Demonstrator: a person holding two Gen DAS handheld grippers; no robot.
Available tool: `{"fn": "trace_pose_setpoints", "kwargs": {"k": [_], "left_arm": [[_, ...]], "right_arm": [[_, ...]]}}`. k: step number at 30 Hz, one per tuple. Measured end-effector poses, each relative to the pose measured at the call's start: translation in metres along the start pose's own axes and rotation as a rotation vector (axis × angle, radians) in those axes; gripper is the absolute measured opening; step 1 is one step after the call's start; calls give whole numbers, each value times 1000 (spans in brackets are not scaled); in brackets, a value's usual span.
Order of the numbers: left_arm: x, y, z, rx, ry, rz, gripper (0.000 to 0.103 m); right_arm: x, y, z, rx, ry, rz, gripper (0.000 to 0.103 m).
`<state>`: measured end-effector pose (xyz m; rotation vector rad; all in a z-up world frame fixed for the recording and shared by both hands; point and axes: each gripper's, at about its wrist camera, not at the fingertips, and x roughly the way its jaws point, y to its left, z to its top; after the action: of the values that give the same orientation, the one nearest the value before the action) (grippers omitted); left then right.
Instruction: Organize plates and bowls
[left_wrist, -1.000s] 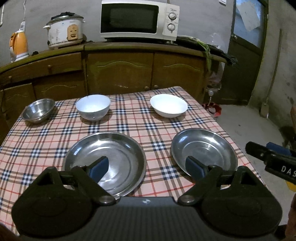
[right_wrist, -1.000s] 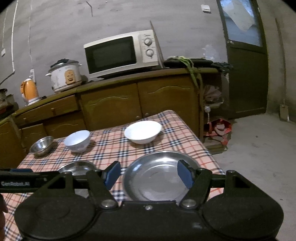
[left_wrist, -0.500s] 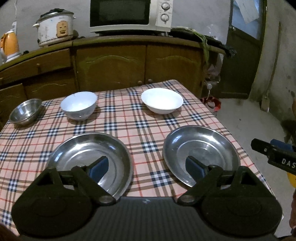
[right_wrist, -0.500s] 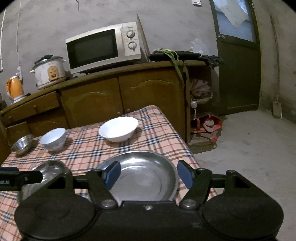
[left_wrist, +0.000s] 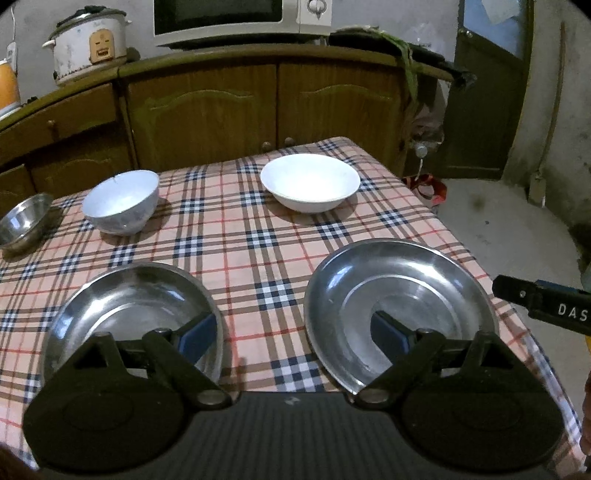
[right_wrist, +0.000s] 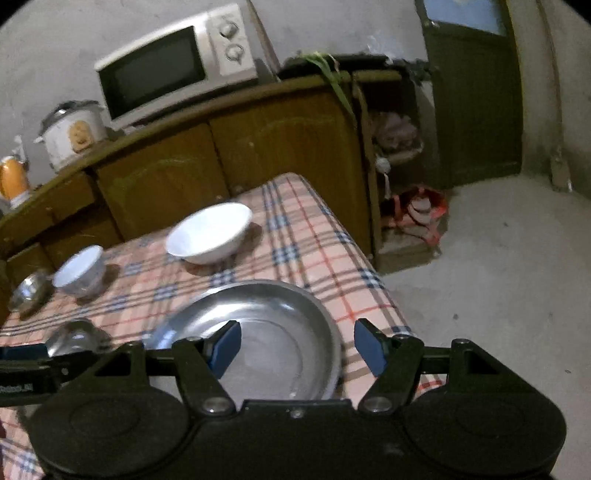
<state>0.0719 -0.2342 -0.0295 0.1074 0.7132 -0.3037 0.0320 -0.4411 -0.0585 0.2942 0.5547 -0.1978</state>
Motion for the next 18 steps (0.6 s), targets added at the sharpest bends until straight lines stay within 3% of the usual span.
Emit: {"fn": "trace_pose_setpoints", "kwargs": {"k": [18], "left_arm": [[71,-13,3,19,93,10,91]], "right_arm": [[52,-25,-3,98,137,-16,80]]}}
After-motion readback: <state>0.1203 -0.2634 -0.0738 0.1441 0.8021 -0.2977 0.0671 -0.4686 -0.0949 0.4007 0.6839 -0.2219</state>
